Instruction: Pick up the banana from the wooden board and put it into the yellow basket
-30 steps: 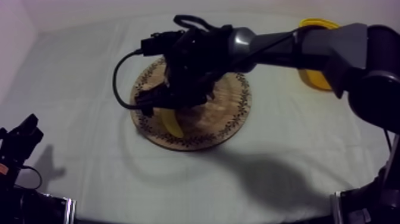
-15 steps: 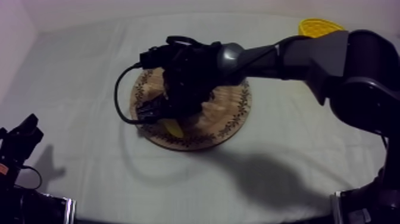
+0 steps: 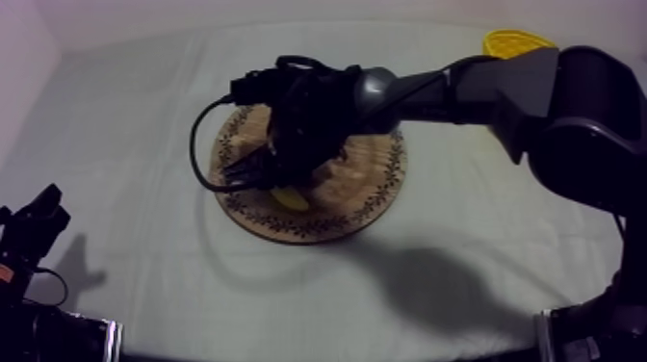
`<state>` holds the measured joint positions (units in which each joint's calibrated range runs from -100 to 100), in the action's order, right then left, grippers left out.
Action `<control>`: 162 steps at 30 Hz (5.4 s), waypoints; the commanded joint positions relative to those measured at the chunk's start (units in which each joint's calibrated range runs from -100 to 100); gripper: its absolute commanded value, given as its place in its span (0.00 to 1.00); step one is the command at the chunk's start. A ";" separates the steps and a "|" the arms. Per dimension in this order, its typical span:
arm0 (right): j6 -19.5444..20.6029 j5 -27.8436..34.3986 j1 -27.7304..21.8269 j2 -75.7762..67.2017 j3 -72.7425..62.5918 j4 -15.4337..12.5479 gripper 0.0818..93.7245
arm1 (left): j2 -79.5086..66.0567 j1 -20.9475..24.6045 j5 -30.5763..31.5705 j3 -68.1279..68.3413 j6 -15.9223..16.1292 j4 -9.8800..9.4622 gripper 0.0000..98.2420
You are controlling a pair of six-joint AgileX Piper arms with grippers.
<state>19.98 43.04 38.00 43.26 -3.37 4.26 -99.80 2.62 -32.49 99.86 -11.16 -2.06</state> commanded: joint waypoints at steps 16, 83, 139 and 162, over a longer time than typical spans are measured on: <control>-2.24 12.28 -2.03 -13.61 -0.92 -0.49 0.15 | -0.03 0.02 -0.01 0.03 0.00 -0.01 0.00; -9.97 -0.55 -40.17 -18.53 16.83 2.19 0.21 | -0.03 0.02 -0.01 0.03 0.00 -0.01 0.00; -19.58 -19.96 -43.58 -98.29 84.78 -6.31 0.00 | -0.03 0.02 -0.01 0.03 0.00 -0.01 0.00; -21.68 -6.70 -37.95 -137.53 102.94 -7.67 0.00 | -0.03 0.02 -0.01 0.03 0.00 -0.01 0.00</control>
<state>-2.57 35.19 -0.03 -92.54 99.51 -3.74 -99.80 2.62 -32.49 99.86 -11.16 -2.06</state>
